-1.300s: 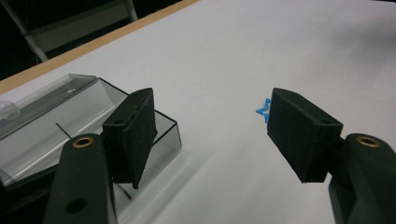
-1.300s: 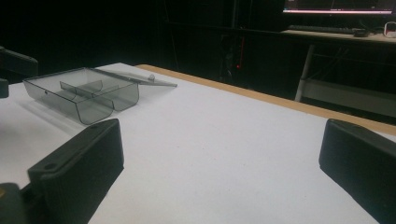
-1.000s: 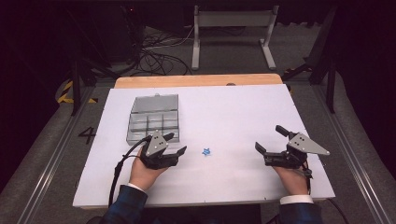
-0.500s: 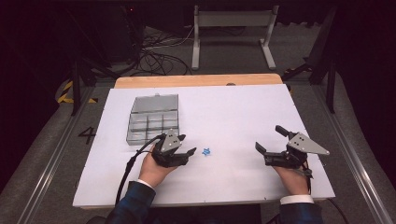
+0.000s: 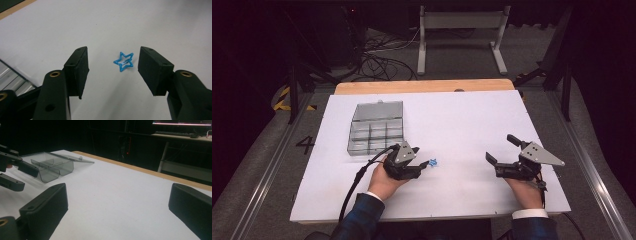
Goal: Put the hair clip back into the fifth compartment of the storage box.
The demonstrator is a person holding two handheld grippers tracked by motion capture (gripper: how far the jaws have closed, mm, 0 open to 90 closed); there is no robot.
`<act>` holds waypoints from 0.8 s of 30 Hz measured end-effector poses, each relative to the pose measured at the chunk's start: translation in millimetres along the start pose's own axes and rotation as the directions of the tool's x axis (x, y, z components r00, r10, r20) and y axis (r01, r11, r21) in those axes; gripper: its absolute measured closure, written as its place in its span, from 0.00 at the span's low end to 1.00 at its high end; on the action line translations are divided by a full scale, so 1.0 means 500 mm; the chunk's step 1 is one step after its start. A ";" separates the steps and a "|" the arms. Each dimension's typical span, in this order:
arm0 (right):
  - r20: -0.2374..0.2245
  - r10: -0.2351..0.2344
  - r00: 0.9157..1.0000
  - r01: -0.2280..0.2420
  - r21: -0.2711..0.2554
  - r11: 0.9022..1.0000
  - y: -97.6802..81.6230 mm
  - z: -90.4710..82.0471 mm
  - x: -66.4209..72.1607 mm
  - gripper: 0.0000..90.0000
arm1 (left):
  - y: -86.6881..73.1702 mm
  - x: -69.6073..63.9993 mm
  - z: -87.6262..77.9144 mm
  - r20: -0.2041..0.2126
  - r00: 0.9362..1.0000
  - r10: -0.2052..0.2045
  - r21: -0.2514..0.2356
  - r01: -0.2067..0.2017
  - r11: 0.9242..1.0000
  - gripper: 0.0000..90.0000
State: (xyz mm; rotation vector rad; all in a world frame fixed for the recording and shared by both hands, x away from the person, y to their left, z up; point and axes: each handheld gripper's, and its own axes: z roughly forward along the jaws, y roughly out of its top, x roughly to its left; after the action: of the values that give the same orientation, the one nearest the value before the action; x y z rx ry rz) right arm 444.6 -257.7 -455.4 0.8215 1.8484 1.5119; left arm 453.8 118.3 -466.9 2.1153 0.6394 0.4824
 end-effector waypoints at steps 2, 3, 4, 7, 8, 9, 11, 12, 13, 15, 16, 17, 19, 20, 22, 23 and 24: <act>-0.001 0.000 1.000 0.000 0.000 1.000 0.000 0.000 0.000 0.03 | 0.002 -0.003 0.005 0.007 1.000 -0.004 0.002 0.004 1.000 0.49; 0.001 0.000 1.000 0.000 0.002 1.000 0.000 0.000 0.000 0.03 | 0.003 -0.004 0.008 0.010 1.000 -0.002 0.002 0.002 1.000 0.50; 0.000 0.000 1.000 0.000 0.002 1.000 0.000 0.000 0.000 0.04 | 0.004 -0.005 0.010 0.013 1.000 -0.001 0.006 0.001 1.000 0.50; -0.004 -0.001 1.000 0.001 0.004 1.000 0.000 0.001 0.000 0.04 | 0.006 -0.010 0.017 0.015 1.000 0.003 0.015 -0.003 1.000 0.52; -0.004 0.000 1.000 0.000 0.004 1.000 0.000 0.001 -0.001 0.04 | 0.007 -0.011 0.019 0.015 1.000 0.008 0.019 -0.009 1.000 0.52; -0.004 -0.001 1.000 0.001 0.006 1.000 0.000 0.001 0.000 0.04 | 0.007 -0.013 0.022 0.017 1.000 0.008 0.020 -0.008 1.000 0.53; -0.006 -0.001 1.000 0.001 0.005 1.000 0.000 0.001 0.000 0.04 | 0.008 -0.017 0.027 0.020 1.000 0.010 0.023 -0.010 1.000 0.53; -0.005 -0.002 1.000 0.002 0.006 1.000 0.000 0.001 0.000 0.04 | 0.008 -0.019 0.030 0.021 1.000 0.009 0.027 -0.010 1.000 0.54; -0.005 -0.002 1.000 0.002 0.007 1.000 0.000 0.001 0.000 0.04 | 0.008 -0.022 0.033 0.023 1.000 0.009 0.029 -0.010 1.000 0.54; -0.005 -0.002 1.000 0.002 0.007 1.000 -0.001 0.001 0.000 0.04 | 0.008 -0.026 0.039 0.025 1.000 0.013 0.033 -0.013 0.999 0.55; -0.007 -0.001 1.000 0.001 0.007 1.000 -0.001 0.001 0.000 0.04 | 0.008 -0.029 0.042 0.027 1.000 0.010 0.036 -0.011 0.999 0.56; -0.005 0.000 1.000 0.000 0.006 1.000 -0.001 0.001 0.000 0.04 | 0.008 -0.030 0.045 0.027 1.000 0.013 0.041 -0.014 0.999 0.56; -0.005 0.000 1.000 0.000 0.006 1.000 -0.001 0.001 -0.001 0.04 | 0.009 -0.033 0.050 0.027 1.000 0.013 0.048 -0.014 0.999 0.57; -0.005 0.000 1.000 0.000 0.006 1.000 -0.001 0.001 -0.001 0.04 | 0.009 -0.033 0.052 0.021 1.000 0.020 0.051 -0.021 0.998 0.58; -0.006 0.000 1.000 0.000 0.005 1.000 -0.001 0.001 0.000 0.04 | 0.010 -0.036 0.056 0.018 1.000 0.021 0.060 -0.022 0.998 0.59; -0.008 0.000 1.000 0.000 0.006 1.000 -0.001 0.001 0.000 0.04 | 0.010 -0.037 0.058 0.013 1.000 0.024 0.065 -0.025 0.998 0.61; -0.008 0.000 1.000 0.000 0.006 1.000 -0.001 0.001 0.000 0.04 | 0.010 -0.038 0.061 0.009 0.999 0.033 0.070 -0.034 0.997 0.61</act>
State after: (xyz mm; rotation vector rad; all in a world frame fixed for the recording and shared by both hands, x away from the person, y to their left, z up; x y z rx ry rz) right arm 445.2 -257.5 -455.7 0.8190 1.8595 1.5120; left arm 456.7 85.8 -482.0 2.1966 0.6251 0.4759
